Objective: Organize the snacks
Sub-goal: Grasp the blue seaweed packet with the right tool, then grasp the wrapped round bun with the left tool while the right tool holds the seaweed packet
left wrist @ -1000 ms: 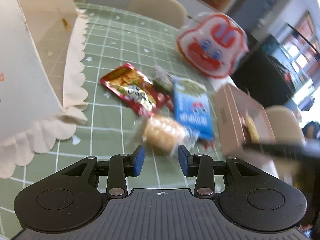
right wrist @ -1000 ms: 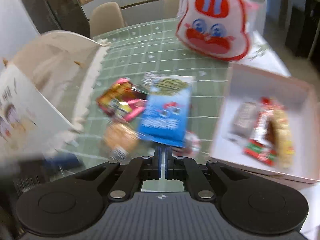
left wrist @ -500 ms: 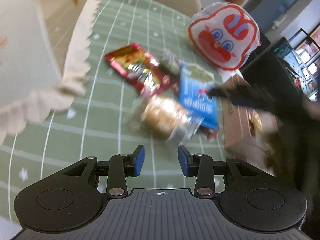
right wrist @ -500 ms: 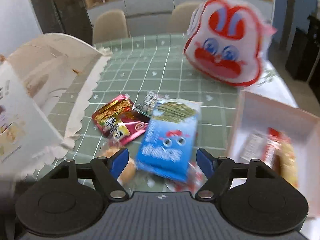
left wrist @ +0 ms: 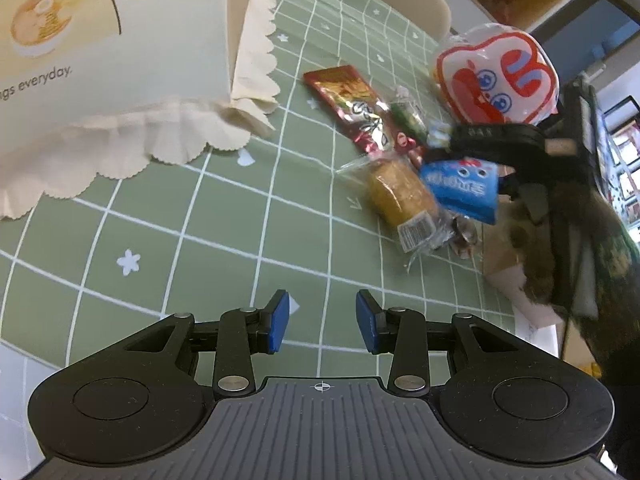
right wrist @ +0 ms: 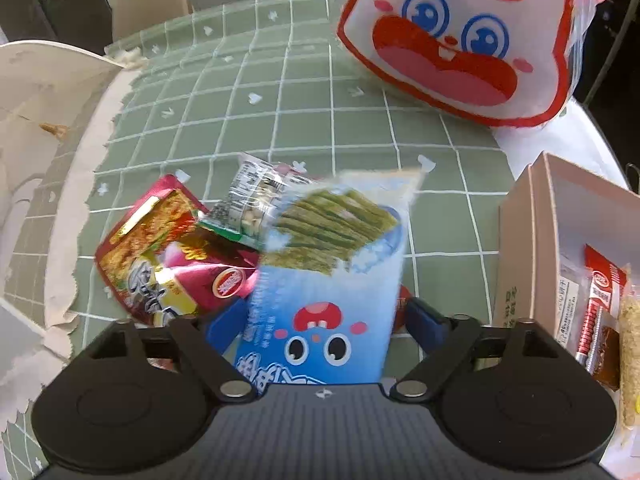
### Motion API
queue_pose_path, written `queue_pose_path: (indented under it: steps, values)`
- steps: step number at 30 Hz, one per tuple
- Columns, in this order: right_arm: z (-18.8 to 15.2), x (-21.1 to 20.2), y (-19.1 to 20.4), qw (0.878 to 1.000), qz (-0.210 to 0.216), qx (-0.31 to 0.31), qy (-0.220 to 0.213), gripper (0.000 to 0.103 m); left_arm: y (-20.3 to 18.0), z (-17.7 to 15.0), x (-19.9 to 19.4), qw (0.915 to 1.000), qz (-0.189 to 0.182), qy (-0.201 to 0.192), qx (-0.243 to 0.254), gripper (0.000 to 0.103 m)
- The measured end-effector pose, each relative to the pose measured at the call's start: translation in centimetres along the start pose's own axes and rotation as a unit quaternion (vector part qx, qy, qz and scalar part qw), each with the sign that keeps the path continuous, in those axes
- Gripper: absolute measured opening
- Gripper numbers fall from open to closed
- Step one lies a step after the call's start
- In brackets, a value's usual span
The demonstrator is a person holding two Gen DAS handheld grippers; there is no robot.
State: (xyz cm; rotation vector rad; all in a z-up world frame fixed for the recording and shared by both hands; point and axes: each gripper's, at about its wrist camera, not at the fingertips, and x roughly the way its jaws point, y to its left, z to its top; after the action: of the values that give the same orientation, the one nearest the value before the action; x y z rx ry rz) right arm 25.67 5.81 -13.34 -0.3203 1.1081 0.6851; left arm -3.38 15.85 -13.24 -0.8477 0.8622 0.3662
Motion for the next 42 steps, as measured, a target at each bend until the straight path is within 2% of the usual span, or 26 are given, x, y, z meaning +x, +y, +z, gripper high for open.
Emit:
queue_pose_path:
  steps: [1, 2, 3, 4, 10, 14, 18, 21, 22, 23, 25, 27, 29, 32, 37, 42]
  values:
    - [-0.3, -0.7, 0.1, 1.000, 0.005, -0.009, -0.001, 0.037, -0.2, 0.2, 0.1, 1.0000, -0.001, -0.001, 0.003, 0.041]
    - [-0.6, -1.3, 0.1, 1.000, 0.010, -0.020, -0.001, 0.025, -0.6, 0.4, 0.2, 1.0000, -0.002, -0.001, 0.006, 0.041]
    - [-1.2, -2.2, 0.2, 0.999, 0.013, -0.033, -0.005, 0.015, -0.9, 0.6, 0.3, 0.9999, -0.004, -0.002, 0.011, 0.041]
    - [-1.7, -3.2, 0.2, 0.999, 0.016, -0.042, -0.013, 0.013, -1.5, 0.9, 0.5, 0.9998, -0.006, -0.002, 0.017, 0.041]
    - [-6.3, -9.4, -2.8, 0.996, 0.077, -0.025, -0.041, 0.013, -4.4, 3.1, 1.4, 0.9990, -0.003, -0.028, 0.034, 0.041]
    - [-11.3, -11.3, -5.7, 0.990, 0.137, 0.010, -0.023, 0.013, -6.6, 5.2, 3.6, 0.9981, 0.016, -0.042, 0.041, 0.041]
    - [-16.3, -10.3, -7.3, 0.983, 0.180, 0.045, 0.010, 0.013, -10.1, 5.9, 6.6, 0.9910, 0.066, -0.046, 0.107, 0.043]
    - [-18.8, -9.7, -7.4, 0.986, 0.162, 0.035, 0.011, 0.017, -12.6, 5.5, 8.6, 0.9766, 0.109, -0.041, 0.181, 0.043]
    - [-19.3, -9.7, -7.4, 0.988, 0.152, 0.029, 0.004, 0.023, -13.2, 5.3, 9.0, 0.9702, 0.121, -0.043, 0.206, 0.046]
    - [-19.8, -9.9, -7.4, 0.990, 0.139, 0.018, -0.006, 0.029, -13.7, 5.1, 9.3, 0.9636, 0.130, -0.047, 0.229, 0.048]
    - [-20.5, -10.4, -7.5, 0.995, 0.096, -0.007, -0.034, 0.059, -14.4, 4.7, 9.6, 0.9509, 0.145, -0.048, 0.269, 0.050]
    - [-21.2, -10.8, -7.6, 0.996, 0.052, -0.029, -0.060, 0.065, -14.8, 4.4, 9.6, 0.9452, 0.153, -0.048, 0.284, 0.051]
    - [-21.6, -10.3, -8.1, 0.997, 0.042, -0.026, -0.058, 0.065, -15.0, 4.6, 9.6, 0.9495, 0.153, -0.037, 0.272, 0.049]
    - [-22.1, -10.1, -9.3, 0.996, 0.069, 0.006, -0.058, 0.069, -15.2, 5.0, 10.1, 0.9609, 0.135, -0.016, 0.241, 0.051]
    - [-22.4, -10.0, -8.7, 0.995, 0.069, -0.009, -0.070, 0.076, -16.1, 4.7, 10.7, 0.9566, 0.150, -0.017, 0.249, 0.056]
    - [-23.2, -10.0, -7.9, 0.994, 0.061, -0.031, -0.080, 0.086, -15.8, 4.9, 10.7, 0.9597, 0.143, -0.013, 0.241, 0.058]
